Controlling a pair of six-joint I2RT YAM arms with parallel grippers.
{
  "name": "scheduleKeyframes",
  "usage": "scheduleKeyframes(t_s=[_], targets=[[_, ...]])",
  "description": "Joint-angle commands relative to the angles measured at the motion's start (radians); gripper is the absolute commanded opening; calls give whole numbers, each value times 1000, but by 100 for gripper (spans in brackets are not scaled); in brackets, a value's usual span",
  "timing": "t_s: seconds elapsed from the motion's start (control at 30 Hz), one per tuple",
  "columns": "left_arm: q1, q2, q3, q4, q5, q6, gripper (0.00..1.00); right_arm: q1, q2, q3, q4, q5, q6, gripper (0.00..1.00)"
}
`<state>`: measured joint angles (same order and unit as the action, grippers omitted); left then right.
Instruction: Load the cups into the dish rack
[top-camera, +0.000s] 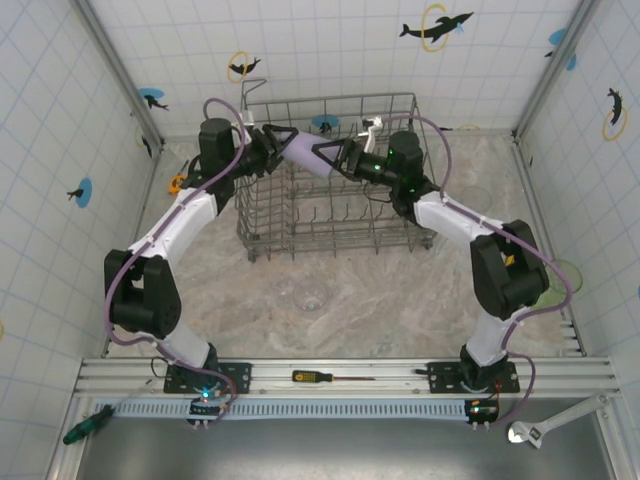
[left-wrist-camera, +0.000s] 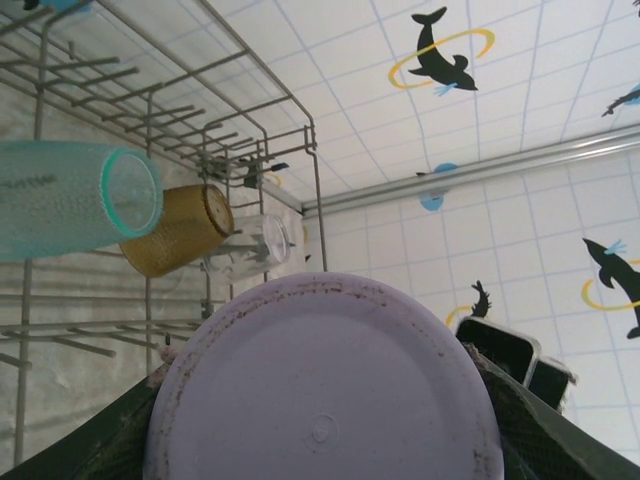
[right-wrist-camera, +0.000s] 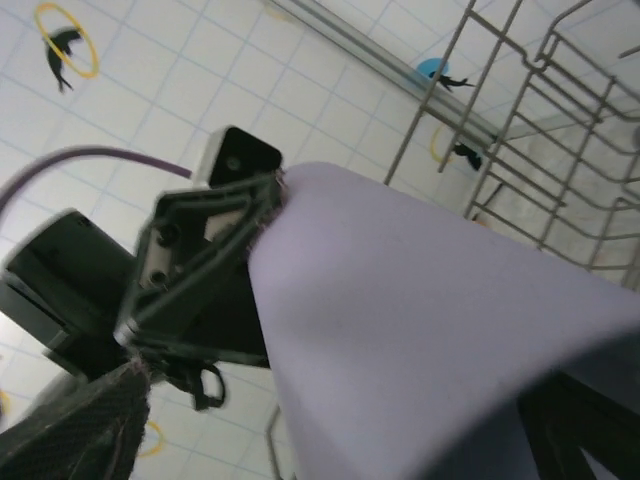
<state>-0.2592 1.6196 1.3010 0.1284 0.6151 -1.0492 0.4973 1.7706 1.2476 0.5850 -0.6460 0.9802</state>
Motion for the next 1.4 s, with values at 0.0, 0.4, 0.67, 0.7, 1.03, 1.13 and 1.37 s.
scheduleKeyframes(t_s=[0.0,0.4,0.67,0.7,1.03,1.13,1.37], targets=[[1,-36,55,-75,-69,109,0,4,-54,-45,-148,51,-133,100],[0,-89,115,-265,-315,345,0,5,-168,-135,-391,224,-328,100],[-16,-84,149,-332,-469,446,0,3,-262,-197,-488,314,-401,100],[-21,-80,159,-344,-492,456,0,-1,-276,-203,-500,321,-410,100],[-124,46,323,-465,-671,569,0,-89,-431,-290,-589,330,-488,100],[-151,73,353,-496,-748,606,0,-117,-464,-314,-610,315,-509,100],[-202,115,391,-536,-851,626,0,-161,-526,-350,-677,298,-574,100]])
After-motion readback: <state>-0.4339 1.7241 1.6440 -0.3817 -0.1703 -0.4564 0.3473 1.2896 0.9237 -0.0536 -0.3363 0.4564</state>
